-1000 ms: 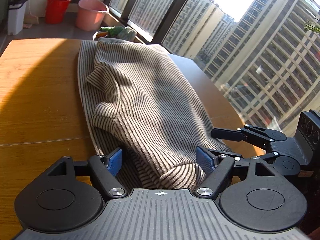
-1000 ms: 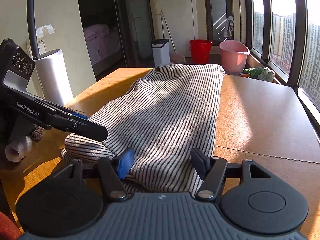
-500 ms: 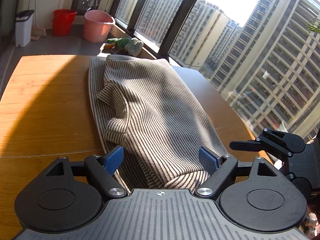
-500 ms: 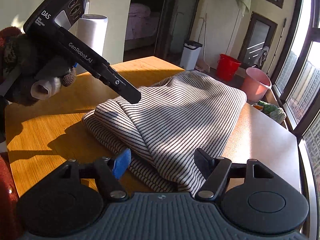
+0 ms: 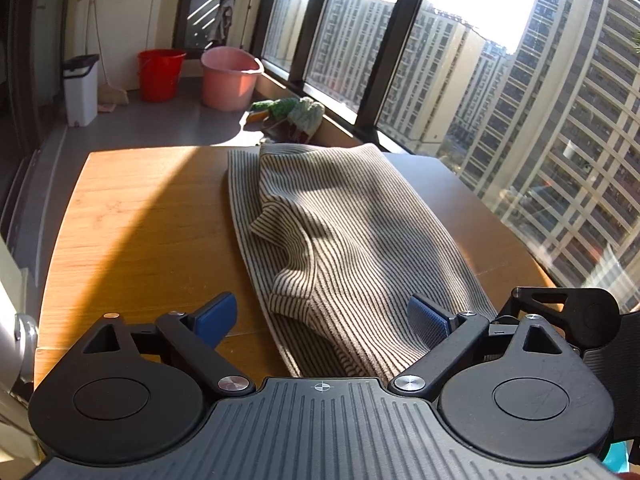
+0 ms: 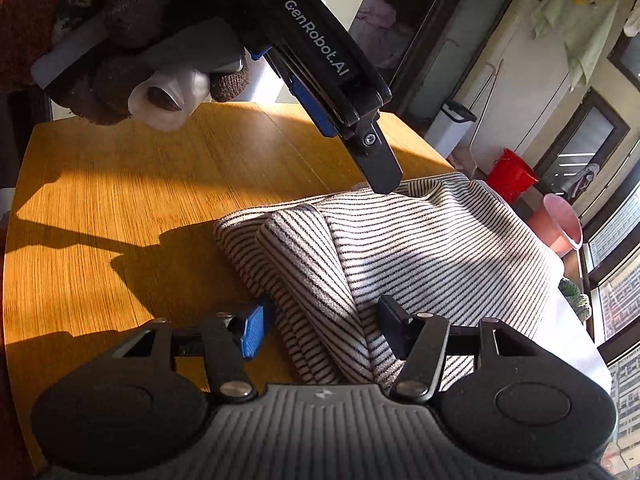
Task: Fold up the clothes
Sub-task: 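Grasp the end of the shirt strip with the right gripper and fold it over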
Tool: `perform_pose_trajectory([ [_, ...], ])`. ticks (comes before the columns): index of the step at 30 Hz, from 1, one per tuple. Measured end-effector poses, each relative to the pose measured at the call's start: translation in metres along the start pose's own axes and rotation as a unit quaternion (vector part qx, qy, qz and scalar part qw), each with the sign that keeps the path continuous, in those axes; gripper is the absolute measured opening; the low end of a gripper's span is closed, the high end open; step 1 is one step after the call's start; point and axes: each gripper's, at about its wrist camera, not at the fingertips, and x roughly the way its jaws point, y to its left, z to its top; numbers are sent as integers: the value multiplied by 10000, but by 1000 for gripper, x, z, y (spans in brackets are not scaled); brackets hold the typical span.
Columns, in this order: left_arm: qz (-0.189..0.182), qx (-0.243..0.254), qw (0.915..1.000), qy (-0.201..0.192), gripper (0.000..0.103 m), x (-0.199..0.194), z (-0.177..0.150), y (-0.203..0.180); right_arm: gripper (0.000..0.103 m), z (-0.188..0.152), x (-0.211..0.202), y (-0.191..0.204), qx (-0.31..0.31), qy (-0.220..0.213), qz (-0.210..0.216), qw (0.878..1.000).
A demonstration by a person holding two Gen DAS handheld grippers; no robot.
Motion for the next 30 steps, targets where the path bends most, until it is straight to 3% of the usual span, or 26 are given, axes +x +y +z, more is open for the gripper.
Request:
perform_pose_trajectory([
  [2,-11,30,10000,-33,97,1,0,1,51,1,0,-14,536,53,192,9984],
  [4,-9,132,9998,-162,100,-5,-2,3,50,2,2,-38,1401,99,563,9885],
  [7,-23,668,9967,-467,103,-24,-11,4,45,-5,6,-75,2684,109,1136,9565],
  [10,-49,1384,9880,-682,103,-43,-24,5,43,-17,10,-96,3445,74,1524,9263],
  [16,-116,2663,9634,-280,103,-35,-47,-17,41,-39,22,-121,4605,-15,2153,8611],
  [20,-15,3490,9368,-270,103,-4,-58,-44,39,-45,25,-121,4767,-72,2232,8502],
  [25,-82,4029,9144,-386,103,30,-55,-64,38,-46,27,-123,4797,-122,2273,8474],
  [27,-145,4162,9087,-294,93,39,-55,-68,37,-43,23,-124,4629,-132,2200,8586],
  [30,-295,4052,9135,-234,90,41,-54,-67,37,-33,13,-117,4090,-109,1903,8924],
])
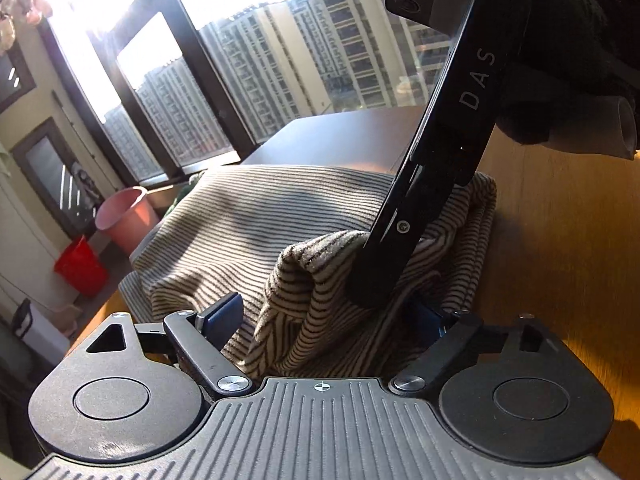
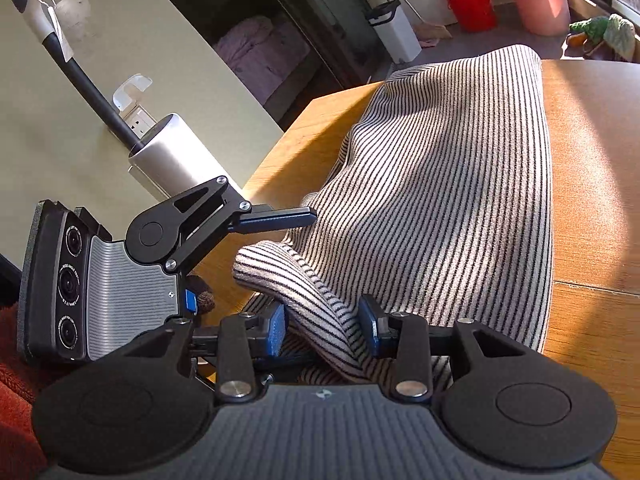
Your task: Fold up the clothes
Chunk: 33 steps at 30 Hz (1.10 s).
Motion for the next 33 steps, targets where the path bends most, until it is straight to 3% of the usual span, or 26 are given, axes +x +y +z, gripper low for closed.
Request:
perform_pose_trajectory([
  [5,-297,-715,9969,104,98,-23,-13,22,41,-13,-3,13,-494,-135,-266,9983],
  [9,-71,-1200,9923,302,98,-48,-34,43,55,-23,5,41,-1494,-149,-628,9867],
  [11,132,-1422,9891,357,99,-58,-42,53,69,-31,12,57,-2143,-47,-819,9733],
  [14,353,-1773,9829,344,99,-71,-49,67,81,-46,24,75,-3083,124,-1119,9446],
  [16,405,-1869,9811,300,100,-77,-48,72,82,-58,32,82,-3624,178,-1379,9216],
  [18,396,-1800,9825,268,100,-81,-45,71,79,-63,33,86,-3805,77,-1513,9123],
  [20,271,-1596,9865,241,100,-83,-42,64,60,-50,28,75,-3296,1,-1436,9331],
  [21,174,-1480,9886,226,101,-83,-40,60,56,-44,25,69,-3027,-36,-1392,9428],
  [22,77,-1364,9904,211,101,-83,-38,55,48,-34,20,57,-2511,-43,-1168,9609],
  [24,-78,-1092,9938,180,102,-78,-34,44,43,-14,9,33,-1421,-51,-687,9875],
  [25,-106,-963,9951,174,102,-74,-32,38,40,-10,6,21,-1034,-44,-472,9935],
  [28,84,-485,9986,190,103,-54,-23,21,37,-1,2,-9,-112,-24,68,9999],
  [33,271,286,9992,74,103,-17,-5,4,37,-2,-2,-20,270,-20,341,9991],
])
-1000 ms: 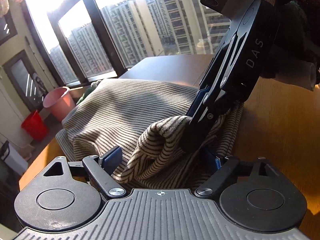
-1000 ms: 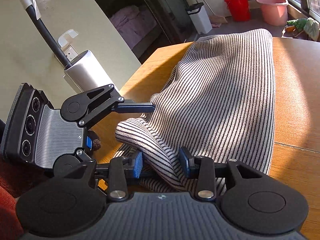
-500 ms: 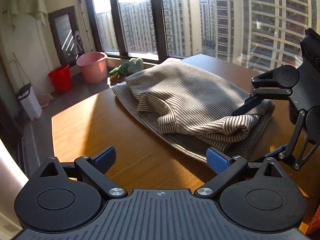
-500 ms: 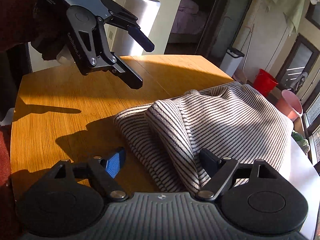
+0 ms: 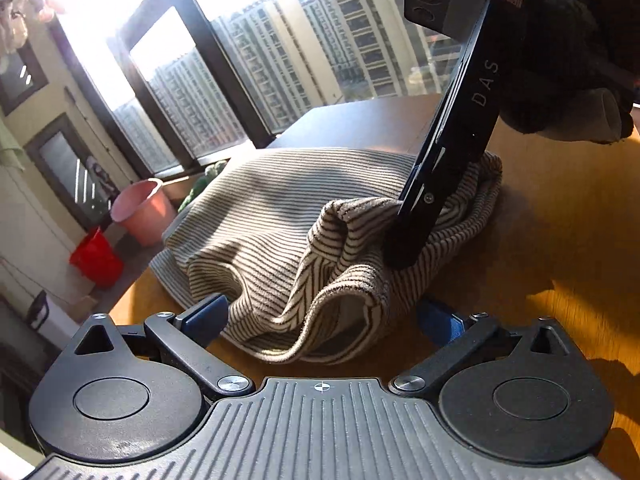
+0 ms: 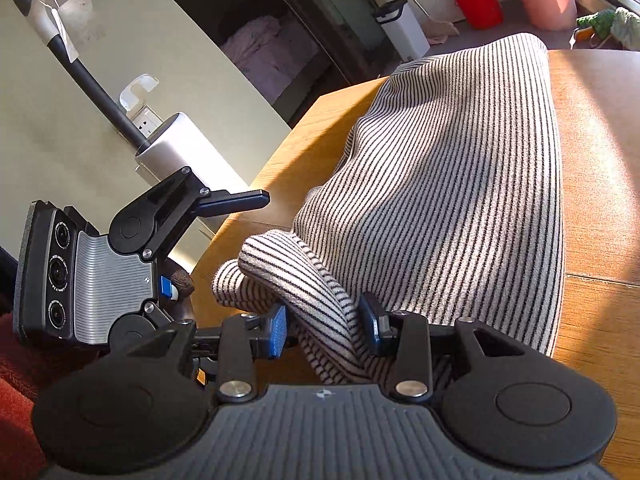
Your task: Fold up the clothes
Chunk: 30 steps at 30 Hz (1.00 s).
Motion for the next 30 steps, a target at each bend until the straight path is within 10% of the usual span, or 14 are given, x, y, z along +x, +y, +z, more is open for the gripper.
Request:
perform_pose_trajectory([
  [6,-151,536,9978,-360,94,20,11,-24,37,-7,-7,-1,-151,21,-17,9999],
  [9,-357,374,9981,-332,69,24,18,-29,37,-5,-25,8,-577,-33,-426,9974],
  [15,-669,-596,9956,-258,57,36,31,-16,55,-9,-95,2,-295,-922,-1246,9875],
  [18,-1118,-1861,9759,-208,54,47,36,4,66,-30,-122,-16,589,-1415,-1501,9767],
  [23,-1775,-3479,9204,-194,53,60,43,24,71,-68,-132,-53,2369,-2029,-1075,9440],
  [30,-1728,-3662,9129,-507,45,48,51,11,76,-72,-77,-86,3761,-2219,-230,8993],
])
